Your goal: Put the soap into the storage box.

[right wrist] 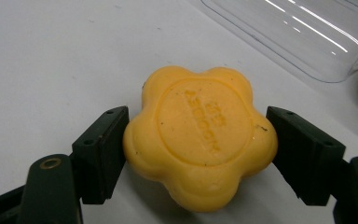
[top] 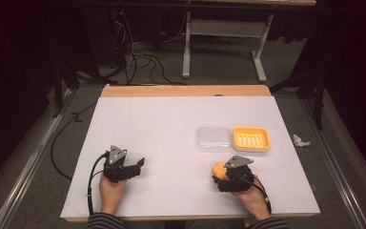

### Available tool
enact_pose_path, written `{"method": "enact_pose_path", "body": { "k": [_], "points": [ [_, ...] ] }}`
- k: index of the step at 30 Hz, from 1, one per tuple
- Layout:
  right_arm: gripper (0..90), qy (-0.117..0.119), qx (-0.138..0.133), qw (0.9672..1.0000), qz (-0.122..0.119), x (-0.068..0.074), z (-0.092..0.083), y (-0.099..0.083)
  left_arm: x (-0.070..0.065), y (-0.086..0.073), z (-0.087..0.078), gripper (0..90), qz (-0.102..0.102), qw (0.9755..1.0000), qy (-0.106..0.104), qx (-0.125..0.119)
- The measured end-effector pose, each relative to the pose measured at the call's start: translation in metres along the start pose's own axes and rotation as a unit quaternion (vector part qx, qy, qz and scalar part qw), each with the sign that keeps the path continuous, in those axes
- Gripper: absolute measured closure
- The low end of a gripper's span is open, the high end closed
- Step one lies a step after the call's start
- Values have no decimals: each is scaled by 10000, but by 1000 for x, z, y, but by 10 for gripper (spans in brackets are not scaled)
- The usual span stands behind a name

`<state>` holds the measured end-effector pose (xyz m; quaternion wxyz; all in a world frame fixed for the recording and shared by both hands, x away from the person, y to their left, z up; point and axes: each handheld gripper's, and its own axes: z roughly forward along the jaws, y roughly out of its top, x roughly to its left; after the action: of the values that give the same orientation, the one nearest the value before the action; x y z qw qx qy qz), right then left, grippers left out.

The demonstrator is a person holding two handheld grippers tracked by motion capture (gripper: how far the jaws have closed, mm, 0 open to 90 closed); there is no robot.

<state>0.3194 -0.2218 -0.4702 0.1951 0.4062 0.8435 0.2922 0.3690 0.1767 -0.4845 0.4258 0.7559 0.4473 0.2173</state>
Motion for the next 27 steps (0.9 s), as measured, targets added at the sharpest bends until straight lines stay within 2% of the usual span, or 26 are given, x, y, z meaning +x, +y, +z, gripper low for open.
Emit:
{"method": "enact_pose_path", "body": {
  "k": [22, 27],
  "points": [
    [257, 169, -48, 9998, 135, -4, -2, 0, 1, 0, 0, 213, -28, 10000, 13, 19],
    [257, 234, -133, 9996, 61, -4, -6, -1, 1, 0, 1, 216, -36, 10000, 15, 25]
  ]
}}
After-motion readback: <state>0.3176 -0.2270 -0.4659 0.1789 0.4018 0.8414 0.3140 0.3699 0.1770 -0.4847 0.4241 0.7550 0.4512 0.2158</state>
